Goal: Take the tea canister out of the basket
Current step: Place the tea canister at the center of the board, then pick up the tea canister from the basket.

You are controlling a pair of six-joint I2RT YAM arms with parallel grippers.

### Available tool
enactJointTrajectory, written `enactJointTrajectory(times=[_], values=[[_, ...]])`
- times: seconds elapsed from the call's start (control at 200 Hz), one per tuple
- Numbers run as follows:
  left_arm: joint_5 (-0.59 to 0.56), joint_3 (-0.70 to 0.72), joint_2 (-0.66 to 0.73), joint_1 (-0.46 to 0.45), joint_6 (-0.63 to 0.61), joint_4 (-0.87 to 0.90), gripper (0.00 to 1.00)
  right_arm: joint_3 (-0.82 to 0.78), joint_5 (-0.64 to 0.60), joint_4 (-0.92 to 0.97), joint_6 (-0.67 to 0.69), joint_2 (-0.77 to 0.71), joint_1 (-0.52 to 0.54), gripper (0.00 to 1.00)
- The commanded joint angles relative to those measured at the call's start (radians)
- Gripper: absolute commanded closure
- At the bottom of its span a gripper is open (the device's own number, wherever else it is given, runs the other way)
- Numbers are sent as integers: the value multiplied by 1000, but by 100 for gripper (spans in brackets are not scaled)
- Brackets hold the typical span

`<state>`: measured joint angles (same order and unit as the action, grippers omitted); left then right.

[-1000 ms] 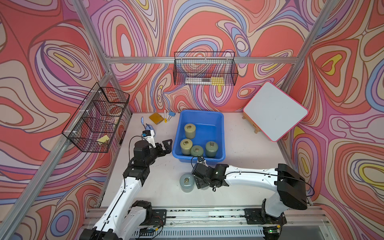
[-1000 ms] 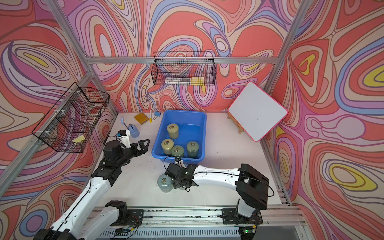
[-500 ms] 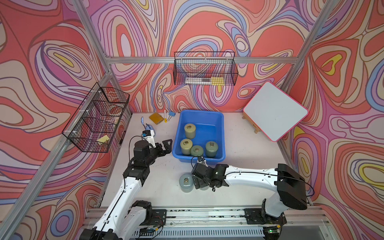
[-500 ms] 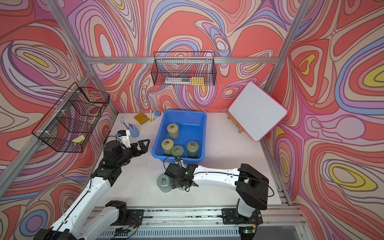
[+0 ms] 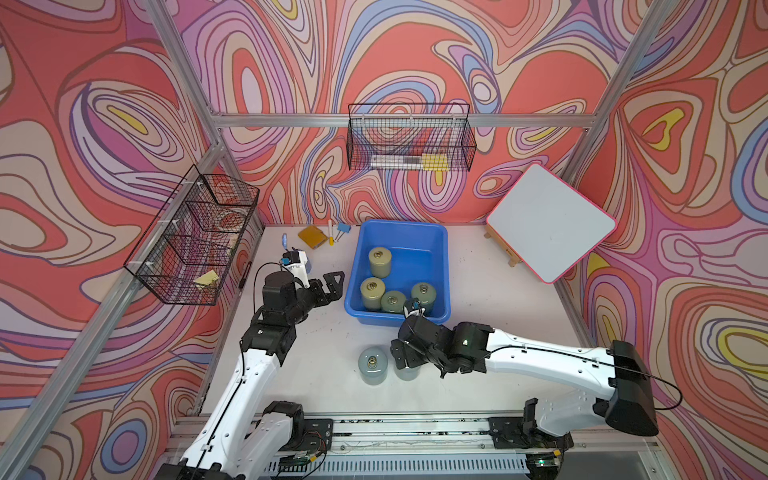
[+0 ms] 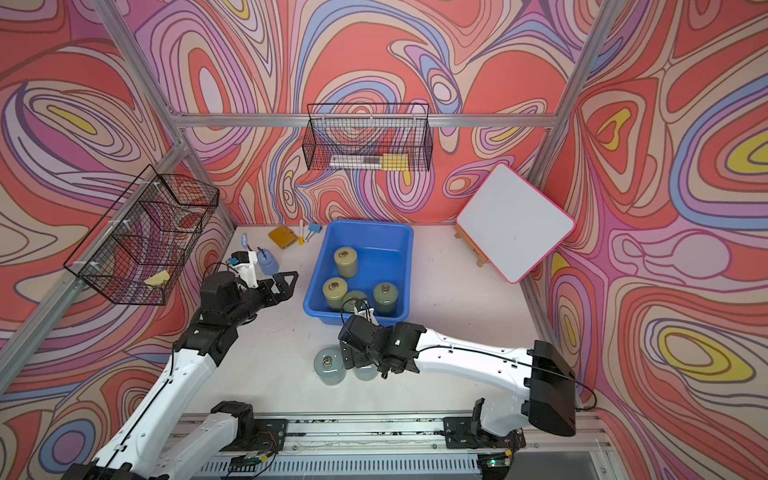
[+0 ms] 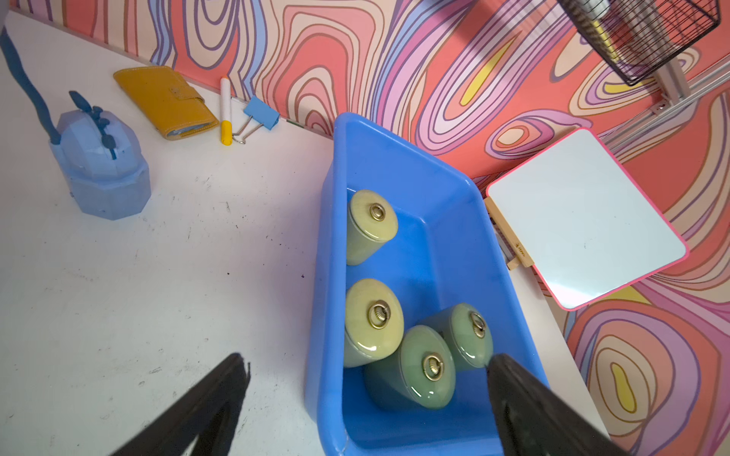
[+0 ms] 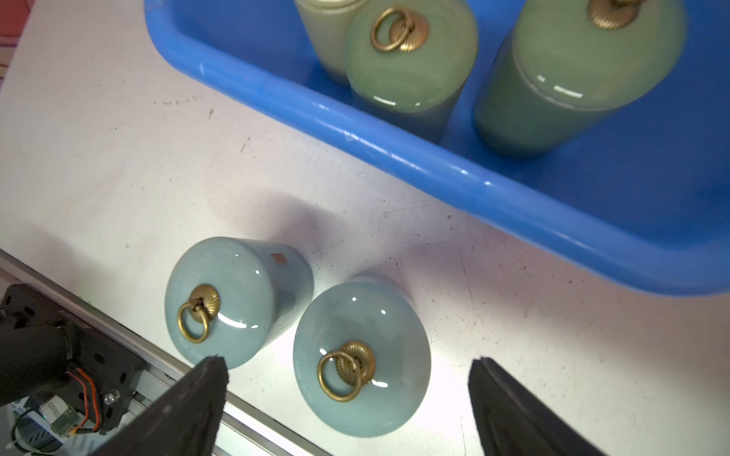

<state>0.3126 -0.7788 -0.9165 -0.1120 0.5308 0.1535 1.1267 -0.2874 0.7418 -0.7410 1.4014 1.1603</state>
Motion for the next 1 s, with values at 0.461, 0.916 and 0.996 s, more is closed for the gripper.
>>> enactJointTrajectory(times=[0.461, 0.916, 0.996], values=[[-50, -436, -352, -168, -107, 367, 1, 22, -114, 67, 241, -179, -308, 2], [-286, -790, -758, -310, -168, 529, 1, -84, -321, -204, 447, -119, -441, 2], [-310, -838, -821, -315, -159, 542, 1, -117, -320, -264, 466, -121, -464, 2]])
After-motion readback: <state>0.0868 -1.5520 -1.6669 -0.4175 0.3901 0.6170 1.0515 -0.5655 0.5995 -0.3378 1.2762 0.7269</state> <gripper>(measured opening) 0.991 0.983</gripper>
